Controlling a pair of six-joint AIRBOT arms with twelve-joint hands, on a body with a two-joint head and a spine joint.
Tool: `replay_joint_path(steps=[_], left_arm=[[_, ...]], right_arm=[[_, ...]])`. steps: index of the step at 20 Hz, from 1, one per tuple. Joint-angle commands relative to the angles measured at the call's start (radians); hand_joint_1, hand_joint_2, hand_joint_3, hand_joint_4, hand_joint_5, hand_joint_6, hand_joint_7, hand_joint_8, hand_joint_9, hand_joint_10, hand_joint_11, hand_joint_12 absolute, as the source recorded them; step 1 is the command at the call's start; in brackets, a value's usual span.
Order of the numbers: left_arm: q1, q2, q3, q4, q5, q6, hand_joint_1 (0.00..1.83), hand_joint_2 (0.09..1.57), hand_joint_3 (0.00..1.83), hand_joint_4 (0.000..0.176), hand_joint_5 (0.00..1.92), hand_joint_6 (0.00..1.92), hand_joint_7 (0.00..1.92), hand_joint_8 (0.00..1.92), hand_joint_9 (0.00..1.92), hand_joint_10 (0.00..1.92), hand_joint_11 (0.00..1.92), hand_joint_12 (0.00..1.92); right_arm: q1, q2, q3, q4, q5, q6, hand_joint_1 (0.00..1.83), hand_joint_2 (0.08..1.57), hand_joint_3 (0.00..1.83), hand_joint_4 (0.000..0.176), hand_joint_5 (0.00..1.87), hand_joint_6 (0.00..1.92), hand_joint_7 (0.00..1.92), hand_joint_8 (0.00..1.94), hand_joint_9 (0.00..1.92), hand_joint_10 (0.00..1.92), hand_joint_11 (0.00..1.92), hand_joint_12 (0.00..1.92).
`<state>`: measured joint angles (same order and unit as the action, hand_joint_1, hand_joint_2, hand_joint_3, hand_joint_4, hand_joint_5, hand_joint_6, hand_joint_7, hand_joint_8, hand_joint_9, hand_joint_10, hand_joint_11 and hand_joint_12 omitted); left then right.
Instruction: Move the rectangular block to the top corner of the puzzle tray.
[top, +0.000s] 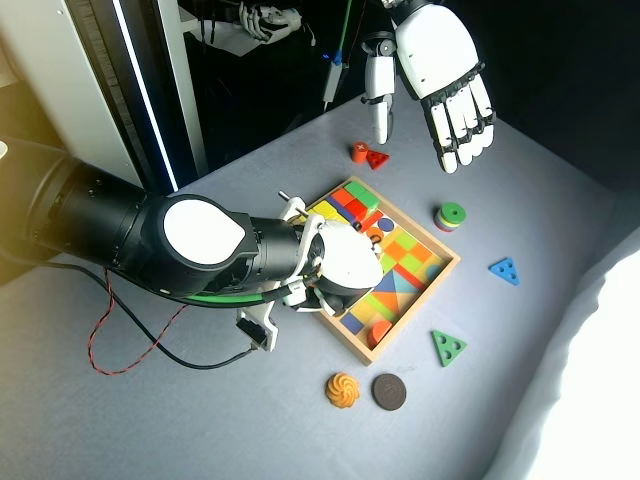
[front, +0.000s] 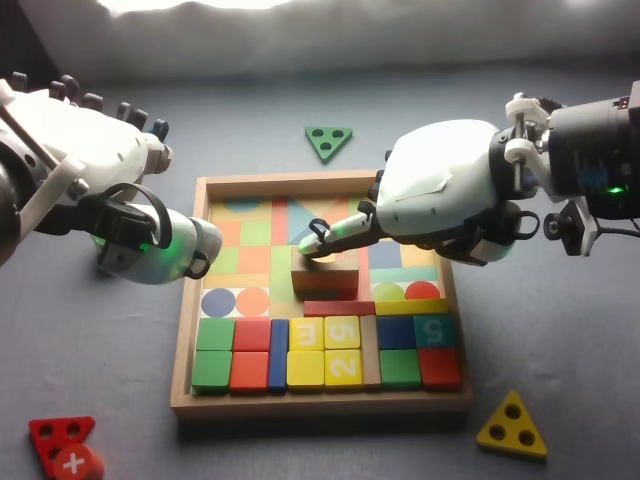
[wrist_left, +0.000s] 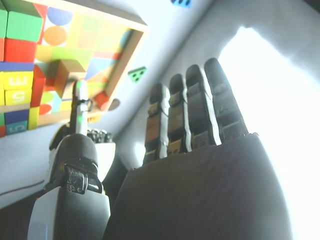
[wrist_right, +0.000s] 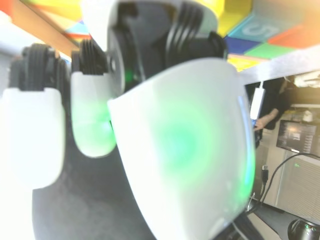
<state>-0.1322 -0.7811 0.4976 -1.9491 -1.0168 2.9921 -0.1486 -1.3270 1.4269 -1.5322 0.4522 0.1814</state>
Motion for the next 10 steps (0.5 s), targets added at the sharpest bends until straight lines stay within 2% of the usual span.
replay_joint_path(steps=[1, 2, 6, 8, 10], left_arm=[[-0.01, 0.014, -0.005, 0.079, 0.0, 0.005, 0.0, 1.28, 0.0, 0.0, 0.24, 0.0, 0.23, 0.0, 0.21, 0.0, 0.0, 0.45], [-0.01, 0.014, -0.005, 0.079, 0.0, 0.005, 0.0, 1.29, 0.0, 0.0, 0.26, 0.01, 0.25, 0.0, 0.23, 0.0, 0.01, 0.46], [-0.01, 0.014, -0.005, 0.079, 0.0, 0.005, 0.0, 1.28, 0.0, 0.0, 0.21, 0.0, 0.21, 0.0, 0.19, 0.0, 0.0, 0.37], [-0.01, 0.014, -0.005, 0.079, 0.0, 0.005, 0.0, 1.28, 0.0, 0.0, 0.23, 0.0, 0.22, 0.0, 0.19, 0.0, 0.0, 0.41], [-0.01, 0.014, -0.005, 0.079, 0.0, 0.005, 0.0, 1.28, 0.0, 0.0, 0.21, 0.0, 0.2, 0.0, 0.18, 0.0, 0.0, 0.39]], right_arm=[[0.007, 0.008, 0.0, 0.033, 0.024, -0.001, 1.6, 0.73, 0.85, 0.0, 0.15, 0.0, 1.65, 1.94, 1.78, 1.92, 1.84, 1.92], [0.007, 0.008, 0.0, 0.033, 0.024, -0.001, 1.62, 0.69, 0.9, 0.0, 0.15, 0.0, 1.66, 1.94, 1.78, 1.92, 1.85, 1.92], [0.009, 0.006, 0.0, 0.033, 0.027, -0.001, 1.64, 0.67, 0.94, 0.0, 0.17, 0.01, 1.64, 1.94, 1.76, 1.92, 1.84, 1.92], [0.008, 0.005, -0.001, 0.033, 0.028, -0.001, 1.58, 0.74, 0.82, 0.0, 0.17, 0.0, 1.65, 1.94, 1.77, 1.92, 1.85, 1.92], [0.007, 0.003, -0.001, 0.033, 0.029, 0.001, 1.65, 0.66, 0.94, 0.0, 0.18, 0.0, 1.65, 1.94, 1.78, 1.92, 1.86, 1.92]])
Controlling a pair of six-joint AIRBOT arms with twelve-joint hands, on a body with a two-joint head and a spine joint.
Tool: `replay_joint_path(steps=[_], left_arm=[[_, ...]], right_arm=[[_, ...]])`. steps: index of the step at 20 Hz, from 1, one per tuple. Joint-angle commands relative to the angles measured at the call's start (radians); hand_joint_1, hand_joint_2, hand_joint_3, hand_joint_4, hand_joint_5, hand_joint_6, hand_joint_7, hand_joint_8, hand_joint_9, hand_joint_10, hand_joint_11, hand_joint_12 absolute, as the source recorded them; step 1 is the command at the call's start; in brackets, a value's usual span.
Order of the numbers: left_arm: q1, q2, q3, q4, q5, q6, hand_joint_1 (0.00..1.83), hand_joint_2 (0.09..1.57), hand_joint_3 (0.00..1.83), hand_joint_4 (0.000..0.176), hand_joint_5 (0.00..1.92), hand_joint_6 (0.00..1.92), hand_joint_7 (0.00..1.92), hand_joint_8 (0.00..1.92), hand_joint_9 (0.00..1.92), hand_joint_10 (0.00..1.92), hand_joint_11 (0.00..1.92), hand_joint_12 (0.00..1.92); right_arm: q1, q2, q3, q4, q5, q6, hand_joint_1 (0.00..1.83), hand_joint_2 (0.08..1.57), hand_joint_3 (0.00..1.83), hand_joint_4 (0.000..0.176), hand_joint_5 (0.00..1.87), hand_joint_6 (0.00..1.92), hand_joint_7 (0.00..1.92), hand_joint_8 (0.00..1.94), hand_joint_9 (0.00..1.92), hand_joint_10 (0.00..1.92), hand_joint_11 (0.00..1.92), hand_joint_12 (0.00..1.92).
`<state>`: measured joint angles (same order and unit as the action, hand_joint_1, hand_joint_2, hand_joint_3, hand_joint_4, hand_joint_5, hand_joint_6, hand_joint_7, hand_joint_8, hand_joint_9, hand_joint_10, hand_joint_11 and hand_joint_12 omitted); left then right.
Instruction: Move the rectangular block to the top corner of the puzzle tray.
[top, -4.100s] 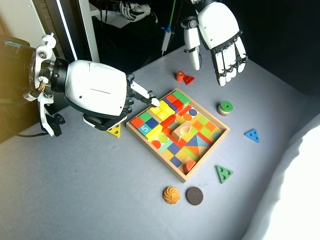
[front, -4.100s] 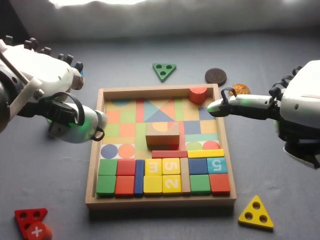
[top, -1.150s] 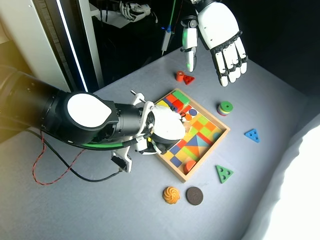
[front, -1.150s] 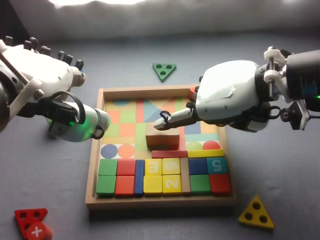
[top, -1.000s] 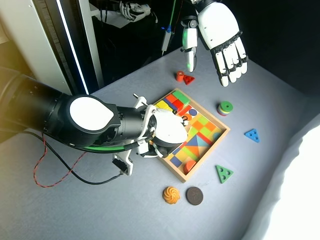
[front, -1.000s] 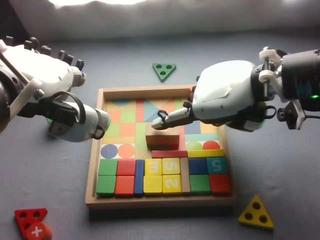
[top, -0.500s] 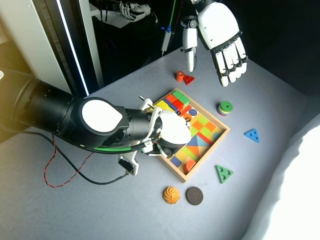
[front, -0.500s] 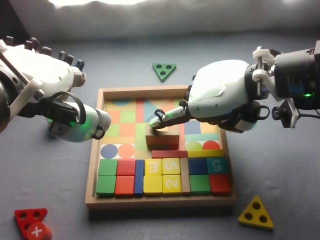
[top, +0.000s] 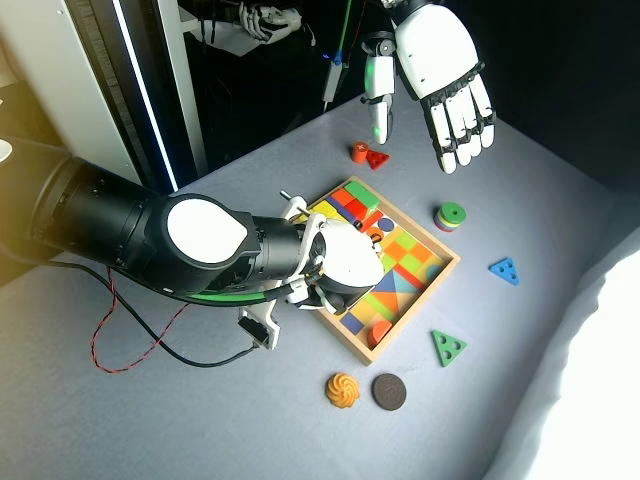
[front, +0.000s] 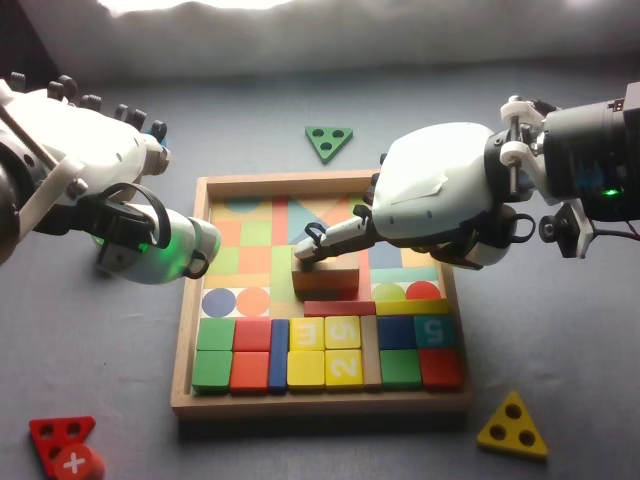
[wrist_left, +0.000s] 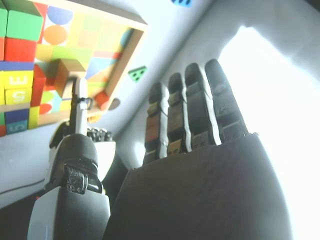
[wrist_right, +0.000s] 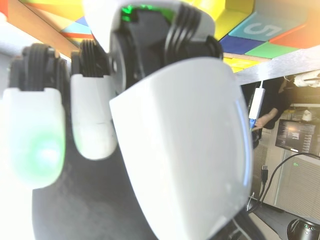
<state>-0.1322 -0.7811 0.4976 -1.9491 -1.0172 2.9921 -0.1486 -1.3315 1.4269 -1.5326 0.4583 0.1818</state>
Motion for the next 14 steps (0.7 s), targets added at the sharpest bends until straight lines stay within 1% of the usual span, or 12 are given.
replay_joint_path(steps=[1, 2, 6, 7, 8, 10, 14], left_arm=[[-0.01, 0.014, -0.005, 0.079, 0.001, 0.005, 0.0, 1.28, 0.0, 0.0, 0.21, 0.0, 0.2, 0.0, 0.18, 0.0, 0.0, 0.38], [-0.01, 0.014, -0.005, 0.079, 0.001, 0.005, 0.0, 1.29, 0.0, 0.0, 0.21, 0.0, 0.2, 0.0, 0.18, 0.0, 0.0, 0.39], [-0.01, 0.014, -0.005, 0.079, 0.001, 0.005, 0.0, 1.28, 0.0, 0.0, 0.22, 0.0, 0.21, 0.0, 0.19, 0.0, 0.0, 0.41], [-0.01, 0.014, -0.005, 0.079, 0.001, 0.005, 0.0, 1.28, 0.0, 0.0, 0.21, 0.0, 0.2, 0.0, 0.19, 0.0, 0.0, 0.41], [-0.01, 0.014, -0.005, 0.079, 0.001, 0.005, 0.0, 1.28, 0.0, 0.0, 0.21, 0.0, 0.2, 0.0, 0.19, 0.0, 0.0, 0.41], [-0.01, 0.014, -0.005, 0.079, 0.001, 0.005, 0.0, 1.28, 0.0, 0.0, 0.24, 0.0, 0.23, 0.0, 0.21, 0.0, 0.0, 0.45], [-0.01, 0.014, -0.005, 0.079, 0.001, 0.005, 0.0, 1.28, 0.0, 0.0, 0.24, 0.0, 0.23, 0.0, 0.21, 0.0, 0.0, 0.44]], right_arm=[[0.006, 0.007, -0.001, 0.033, 0.023, 0.002, 1.68, 0.63, 1.02, 0.0, 0.18, 0.0, 1.64, 1.94, 1.77, 1.92, 1.85, 1.92], [0.004, 0.007, -0.001, 0.033, 0.024, 0.003, 1.6, 0.69, 0.89, 0.0, 0.21, 0.01, 1.65, 1.94, 1.78, 1.92, 1.85, 1.92], [-0.011, 0.008, -0.007, 0.033, 0.027, 0.006, 1.65, 0.68, 0.93, 0.0, 0.22, 0.01, 1.64, 1.94, 1.78, 1.92, 1.85, 1.92], [-0.014, 0.009, -0.008, 0.033, 0.027, 0.009, 1.63, 0.72, 0.86, 0.0, 0.22, 0.01, 1.65, 1.94, 1.78, 1.92, 1.85, 1.92], [-0.016, 0.01, -0.008, 0.033, 0.027, 0.015, 1.63, 0.72, 0.86, 0.0, 0.22, 0.01, 1.65, 1.94, 1.78, 1.92, 1.85, 1.92], [-0.017, 0.021, -0.015, 0.033, 0.033, 0.019, 1.67, 0.66, 0.96, 0.0, 0.23, 0.01, 1.66, 1.94, 1.79, 1.92, 1.83, 1.92], [-0.022, 0.052, -0.036, 0.033, 0.043, 0.019, 1.69, 0.66, 0.94, 0.0, 0.24, 0.01, 1.65, 1.94, 1.79, 1.92, 1.84, 1.92]])
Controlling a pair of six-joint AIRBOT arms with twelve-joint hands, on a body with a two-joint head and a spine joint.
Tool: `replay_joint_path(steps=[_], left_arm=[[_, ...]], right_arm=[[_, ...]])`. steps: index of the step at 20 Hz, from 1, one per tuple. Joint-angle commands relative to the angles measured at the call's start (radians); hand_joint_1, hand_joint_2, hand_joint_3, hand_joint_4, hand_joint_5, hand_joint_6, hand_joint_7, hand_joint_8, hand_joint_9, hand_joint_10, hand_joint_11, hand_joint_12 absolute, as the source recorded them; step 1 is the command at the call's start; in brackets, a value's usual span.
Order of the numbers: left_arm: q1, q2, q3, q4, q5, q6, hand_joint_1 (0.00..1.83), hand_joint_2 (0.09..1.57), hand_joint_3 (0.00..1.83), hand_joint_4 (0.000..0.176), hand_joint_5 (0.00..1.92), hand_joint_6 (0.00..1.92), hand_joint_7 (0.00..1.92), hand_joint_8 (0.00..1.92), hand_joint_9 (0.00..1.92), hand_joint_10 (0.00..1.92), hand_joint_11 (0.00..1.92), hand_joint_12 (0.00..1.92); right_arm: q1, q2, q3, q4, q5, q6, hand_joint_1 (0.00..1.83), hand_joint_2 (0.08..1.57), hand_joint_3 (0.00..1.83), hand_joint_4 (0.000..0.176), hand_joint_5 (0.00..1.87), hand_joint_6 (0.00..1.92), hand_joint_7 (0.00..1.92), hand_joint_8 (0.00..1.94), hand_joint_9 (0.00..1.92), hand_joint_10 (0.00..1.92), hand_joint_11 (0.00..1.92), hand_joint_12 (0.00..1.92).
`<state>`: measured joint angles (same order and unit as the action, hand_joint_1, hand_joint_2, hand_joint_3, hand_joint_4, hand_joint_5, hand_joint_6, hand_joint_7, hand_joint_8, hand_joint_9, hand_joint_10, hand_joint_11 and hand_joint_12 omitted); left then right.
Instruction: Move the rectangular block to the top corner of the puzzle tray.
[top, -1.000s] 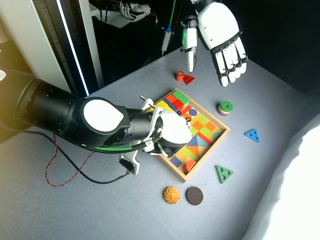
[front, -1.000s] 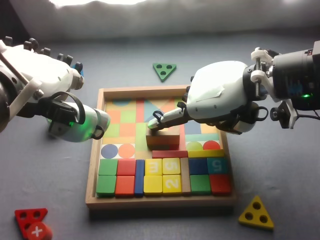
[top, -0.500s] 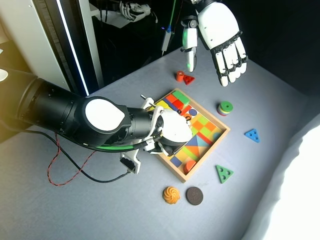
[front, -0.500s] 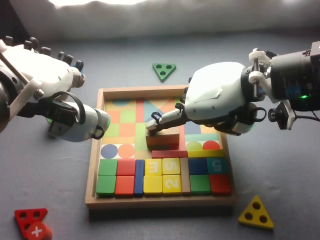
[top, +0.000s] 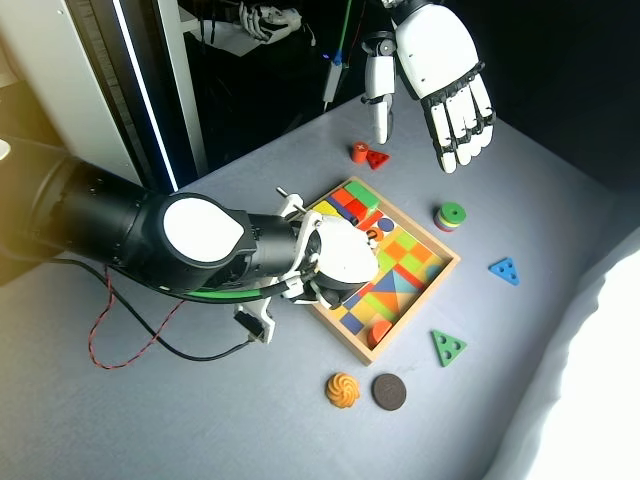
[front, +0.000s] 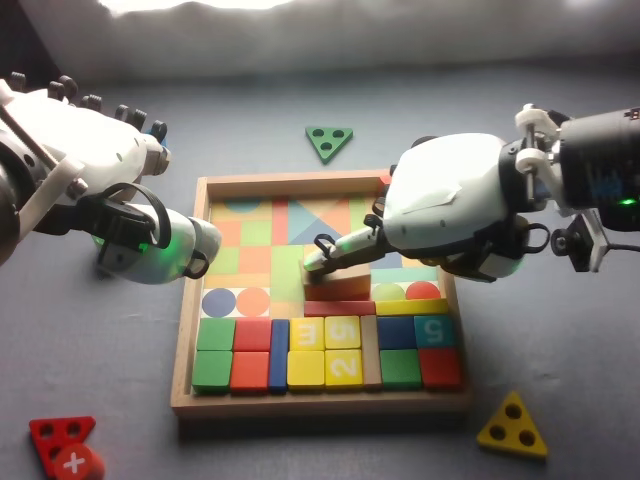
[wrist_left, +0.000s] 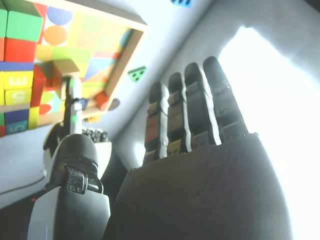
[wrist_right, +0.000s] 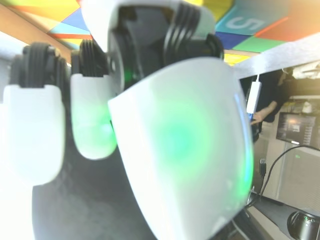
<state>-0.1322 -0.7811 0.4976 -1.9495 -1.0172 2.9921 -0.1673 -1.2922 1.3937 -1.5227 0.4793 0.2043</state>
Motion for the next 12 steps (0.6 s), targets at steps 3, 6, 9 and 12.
replay_joint_path(steps=[3, 6, 9, 12], left_arm=[[-0.01, 0.014, -0.005, 0.08, 0.001, 0.005, 0.0, 1.29, 0.0, 0.0, 0.26, 0.0, 0.25, 0.0, 0.22, 0.0, 0.0, 0.47], [-0.01, 0.014, -0.004, 0.081, 0.001, 0.005, 0.0, 1.29, 0.0, 0.0, 0.24, 0.0, 0.22, 0.0, 0.2, 0.0, 0.0, 0.43], [-0.01, 0.014, -0.004, 0.083, 0.001, 0.005, 0.0, 1.27, 0.0, 0.0, 0.23, 0.0, 0.22, 0.0, 0.2, 0.0, 0.0, 0.43], [-0.01, 0.014, -0.004, 0.083, 0.001, 0.005, 0.0, 1.28, 0.0, 0.0, 0.23, 0.0, 0.22, 0.0, 0.2, 0.0, 0.0, 0.42]], right_arm=[[-0.009, 0.035, -0.013, 0.023, 0.026, -0.004, 1.65, 0.66, 0.94, 0.0, 0.24, 0.01, 1.65, 1.94, 1.77, 1.92, 1.83, 1.92], [-0.019, 0.053, -0.016, 0.023, 0.029, -0.004, 1.66, 0.67, 0.93, 0.0, 0.25, 0.01, 1.65, 1.94, 1.77, 1.92, 1.84, 1.92], [-0.024, 0.071, -0.015, 0.023, 0.042, -0.008, 1.7, 0.64, 0.99, 0.0, 0.25, 0.01, 1.65, 1.94, 1.76, 1.92, 1.81, 1.92], [-0.032, 0.085, -0.015, 0.023, 0.057, -0.024, 1.67, 0.65, 0.99, 0.0, 0.25, 0.0, 1.66, 1.94, 1.78, 1.92, 1.85, 1.92]])
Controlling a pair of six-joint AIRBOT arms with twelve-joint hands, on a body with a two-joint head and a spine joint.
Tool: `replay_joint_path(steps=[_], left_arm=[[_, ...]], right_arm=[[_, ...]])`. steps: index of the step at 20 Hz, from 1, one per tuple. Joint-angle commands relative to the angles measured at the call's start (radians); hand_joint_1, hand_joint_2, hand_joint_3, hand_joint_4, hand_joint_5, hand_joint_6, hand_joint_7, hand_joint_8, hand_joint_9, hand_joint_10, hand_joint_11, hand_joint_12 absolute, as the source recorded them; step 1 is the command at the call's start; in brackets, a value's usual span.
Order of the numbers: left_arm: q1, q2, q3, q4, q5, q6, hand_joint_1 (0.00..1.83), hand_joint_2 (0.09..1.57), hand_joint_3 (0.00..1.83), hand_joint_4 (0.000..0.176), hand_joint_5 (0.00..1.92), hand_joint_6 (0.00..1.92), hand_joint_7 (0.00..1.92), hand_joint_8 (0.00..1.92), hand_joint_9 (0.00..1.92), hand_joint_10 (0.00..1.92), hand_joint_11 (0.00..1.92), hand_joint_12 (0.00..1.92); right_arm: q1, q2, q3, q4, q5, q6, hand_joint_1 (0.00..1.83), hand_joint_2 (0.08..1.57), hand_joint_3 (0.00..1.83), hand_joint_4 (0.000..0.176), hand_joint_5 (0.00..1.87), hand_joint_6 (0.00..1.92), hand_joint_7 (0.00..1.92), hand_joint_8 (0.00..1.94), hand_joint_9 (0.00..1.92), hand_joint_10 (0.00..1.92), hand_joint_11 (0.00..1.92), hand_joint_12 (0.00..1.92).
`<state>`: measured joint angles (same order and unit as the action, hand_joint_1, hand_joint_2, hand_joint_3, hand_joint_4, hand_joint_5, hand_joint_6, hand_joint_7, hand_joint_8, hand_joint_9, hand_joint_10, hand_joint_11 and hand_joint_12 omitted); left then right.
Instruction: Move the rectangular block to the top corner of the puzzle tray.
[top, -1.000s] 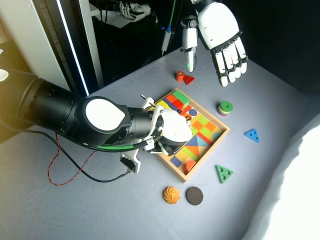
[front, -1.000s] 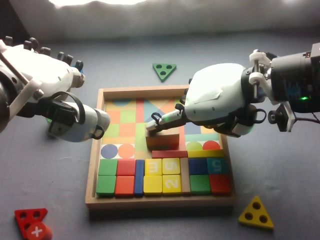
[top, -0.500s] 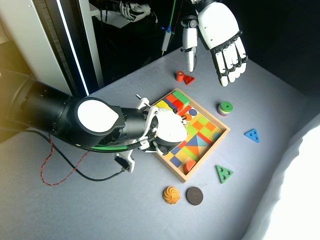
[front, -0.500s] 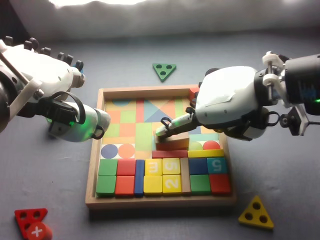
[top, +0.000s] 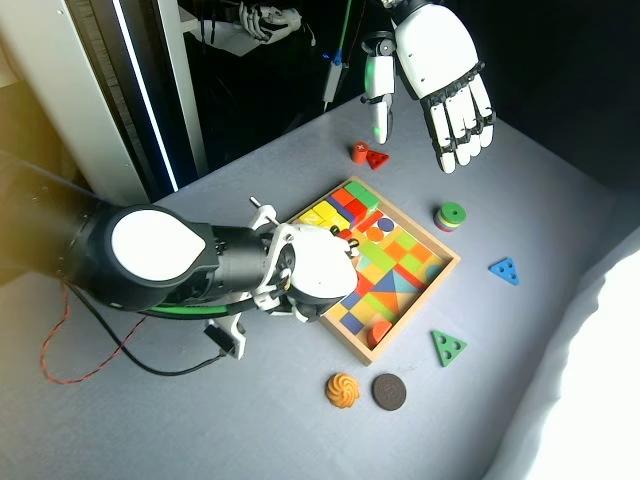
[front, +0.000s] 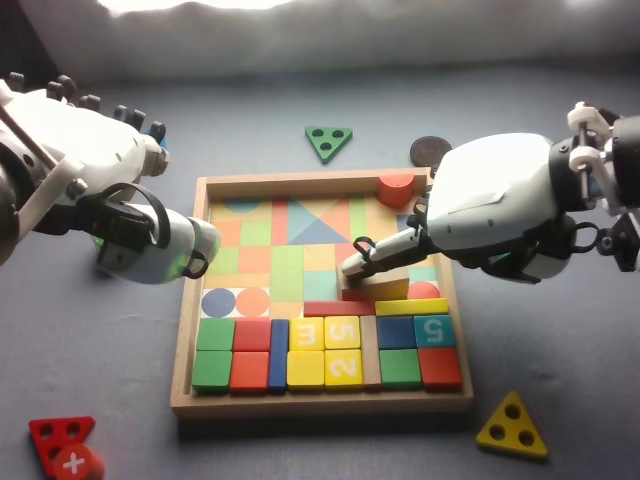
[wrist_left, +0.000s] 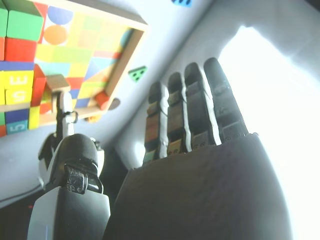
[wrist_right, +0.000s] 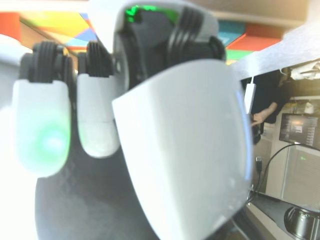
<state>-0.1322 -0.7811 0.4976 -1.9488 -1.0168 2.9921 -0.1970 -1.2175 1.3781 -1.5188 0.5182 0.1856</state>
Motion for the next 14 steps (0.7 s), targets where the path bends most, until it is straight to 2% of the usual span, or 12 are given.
replay_joint_path(steps=[1, 2, 3, 8, 12, 14], left_arm=[[-0.01, 0.014, -0.004, 0.083, 0.0, 0.005, 0.0, 1.29, 0.0, 0.0, 0.24, 0.0, 0.22, 0.0, 0.2, 0.0, 0.0, 0.41], [-0.01, 0.014, -0.004, 0.083, 0.0, 0.005, 0.0, 1.29, 0.0, 0.0, 0.25, 0.0, 0.24, 0.0, 0.22, 0.0, 0.0, 0.46], [-0.01, 0.014, -0.004, 0.084, 0.0, 0.005, 0.0, 1.28, 0.0, 0.0, 0.25, 0.0, 0.24, 0.0, 0.22, 0.0, 0.0, 0.48], [-0.01, 0.014, -0.004, 0.086, 0.0, 0.005, 0.0, 1.28, 0.0, 0.0, 0.24, 0.0, 0.22, 0.0, 0.21, 0.0, 0.0, 0.46], [-0.01, 0.014, -0.004, 0.086, 0.0, 0.005, 0.0, 1.28, 0.0, 0.0, 0.24, 0.0, 0.23, 0.0, 0.22, 0.0, 0.0, 0.46], [-0.01, 0.014, -0.004, 0.086, 0.0, 0.005, 0.0, 1.27, 0.0, 0.0, 0.25, 0.0, 0.23, 0.0, 0.22, 0.0, 0.0, 0.48]], right_arm=[[-0.005, 0.015, 0.002, 0.019, 0.021, -0.009, 1.67, 0.67, 0.93, 0.0, 0.26, 0.0, 1.66, 1.94, 1.78, 1.92, 1.85, 1.92], [-0.01, 0.017, 0.008, 0.019, 0.026, -0.012, 1.71, 0.64, 0.98, 0.0, 0.26, 0.0, 1.65, 1.94, 1.77, 1.92, 1.86, 1.92], [-0.013, 0.017, 0.016, 0.019, 0.031, -0.014, 1.67, 0.67, 0.91, 0.0, 0.26, 0.0, 1.64, 1.94, 1.77, 1.92, 1.85, 1.92], [-0.012, 0.013, 0.061, 0.02, 0.048, -0.04, 1.66, 0.69, 0.9, 0.0, 0.25, 0.0, 1.64, 1.94, 1.77, 1.92, 1.85, 1.92], [-0.001, -0.022, 0.125, 0.02, 0.062, -0.051, 1.7, 0.63, 1.01, 0.0, 0.27, 0.0, 1.64, 1.94, 1.77, 1.92, 1.86, 1.92], [0.005, -0.044, 0.159, 0.02, 0.071, -0.057, 1.62, 0.68, 0.89, 0.0, 0.29, 0.01, 1.64, 1.94, 1.77, 1.92, 1.86, 1.92]])
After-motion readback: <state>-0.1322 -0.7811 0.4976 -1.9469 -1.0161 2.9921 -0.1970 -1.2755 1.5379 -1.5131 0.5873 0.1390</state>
